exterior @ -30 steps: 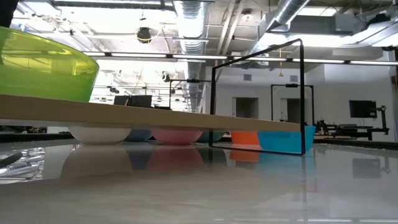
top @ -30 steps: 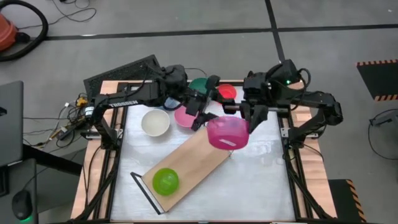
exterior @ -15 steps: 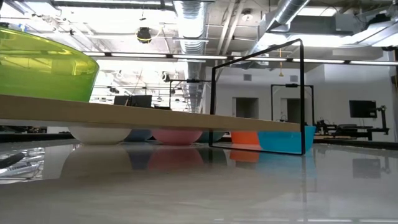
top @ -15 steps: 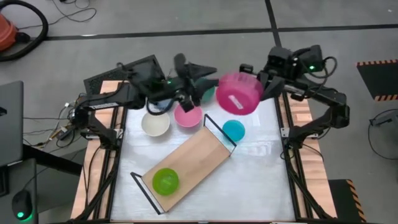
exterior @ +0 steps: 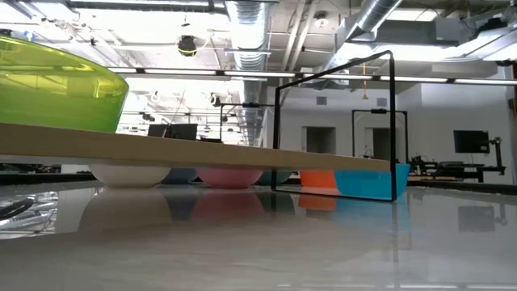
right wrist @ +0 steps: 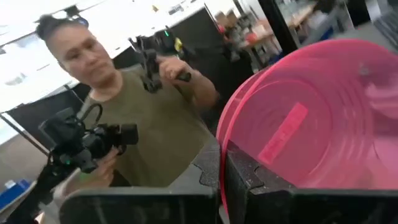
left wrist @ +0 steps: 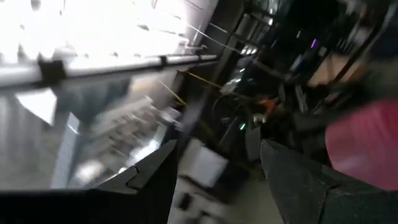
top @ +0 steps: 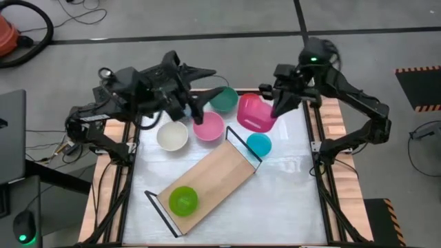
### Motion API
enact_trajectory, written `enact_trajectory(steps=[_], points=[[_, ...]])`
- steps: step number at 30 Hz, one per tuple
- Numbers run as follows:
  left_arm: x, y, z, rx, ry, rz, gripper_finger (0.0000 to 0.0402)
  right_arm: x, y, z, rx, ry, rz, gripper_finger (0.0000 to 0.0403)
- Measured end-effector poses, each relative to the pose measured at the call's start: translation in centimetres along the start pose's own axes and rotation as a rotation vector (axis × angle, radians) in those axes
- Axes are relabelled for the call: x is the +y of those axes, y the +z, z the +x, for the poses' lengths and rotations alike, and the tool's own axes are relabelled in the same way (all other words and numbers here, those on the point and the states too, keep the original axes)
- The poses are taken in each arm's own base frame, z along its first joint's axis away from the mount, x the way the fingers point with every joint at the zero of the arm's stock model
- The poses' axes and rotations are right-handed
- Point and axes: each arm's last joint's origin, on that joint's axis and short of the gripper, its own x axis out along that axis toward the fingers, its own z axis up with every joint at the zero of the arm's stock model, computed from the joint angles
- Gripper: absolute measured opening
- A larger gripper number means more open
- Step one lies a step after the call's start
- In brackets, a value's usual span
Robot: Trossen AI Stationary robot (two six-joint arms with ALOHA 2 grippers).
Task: Place and stack bowls onto a shelf
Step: Stack the transparent pink bowl on the top transparent green bowl on the shelf
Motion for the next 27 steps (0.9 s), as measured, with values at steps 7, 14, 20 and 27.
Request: enact_trajectory(steps=[7,14,20,27], points=[[1.3,-0.9,-1.6,0.066,-0.068,-0.455,0.0218,-2.4,-2.0,-0.1,-0.004,-0.330,-0.164,0.0025],[1.5,-3.6,-1.9,0.232,-0.084,-0.821,0.0218,-3.9,-3.5,1.8,0.228,-0.890,-0.439,0.0025],[0.6,-6.6,-2.0,0.397,-0.190,-1.037,0.0218,-6.0,-7.2,5.8,0.706,-0.964,-0.530,0.0025],[-2.6,-10.7,-0.2,0.550,-0.393,-1.269,0.0218,-8.7,-10.0,10.4,0.956,-0.862,-0.555,0.0025]])
